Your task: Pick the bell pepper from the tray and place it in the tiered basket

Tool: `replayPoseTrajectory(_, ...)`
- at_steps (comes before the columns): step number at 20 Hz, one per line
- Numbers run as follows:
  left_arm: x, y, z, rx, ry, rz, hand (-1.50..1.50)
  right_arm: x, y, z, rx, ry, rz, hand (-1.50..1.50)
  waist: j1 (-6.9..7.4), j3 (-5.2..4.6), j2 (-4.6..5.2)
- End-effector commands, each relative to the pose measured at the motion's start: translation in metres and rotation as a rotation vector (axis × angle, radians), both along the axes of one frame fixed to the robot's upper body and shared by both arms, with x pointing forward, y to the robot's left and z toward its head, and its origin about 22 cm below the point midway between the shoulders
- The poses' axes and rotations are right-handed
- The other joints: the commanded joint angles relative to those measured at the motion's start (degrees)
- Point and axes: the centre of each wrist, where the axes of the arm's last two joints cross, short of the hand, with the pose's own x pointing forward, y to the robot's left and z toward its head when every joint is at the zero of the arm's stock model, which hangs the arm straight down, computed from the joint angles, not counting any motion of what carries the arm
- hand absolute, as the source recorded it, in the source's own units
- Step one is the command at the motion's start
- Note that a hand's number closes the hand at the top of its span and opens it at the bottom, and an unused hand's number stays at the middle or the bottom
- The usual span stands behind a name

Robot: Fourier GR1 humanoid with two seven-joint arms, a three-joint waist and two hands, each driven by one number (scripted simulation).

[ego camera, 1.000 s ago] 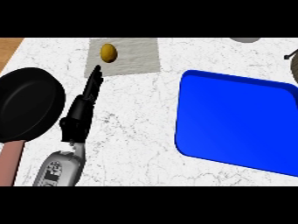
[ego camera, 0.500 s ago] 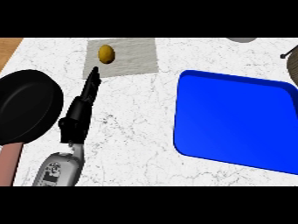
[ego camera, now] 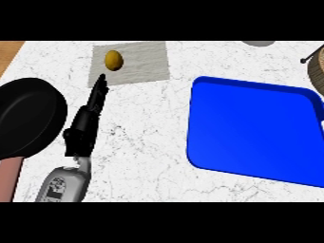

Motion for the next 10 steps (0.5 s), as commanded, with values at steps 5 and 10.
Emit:
replayPoseTrajectory(5,0.003,0.006,0.002,0.005,0.010,0.020,0.00,-0.025,0.040,0.015,-0.095,-0.392,-0.263,-1.50,-0.40,-0.14,-0.83)
replayPoseTrajectory(10,0.000,0.000,-0.004,0.004,0.013,0.026,0.00,-0.037,0.101,-0.007,-0.124,-0.436,-0.247,-1.50,-2.30,-0.19,-1.74)
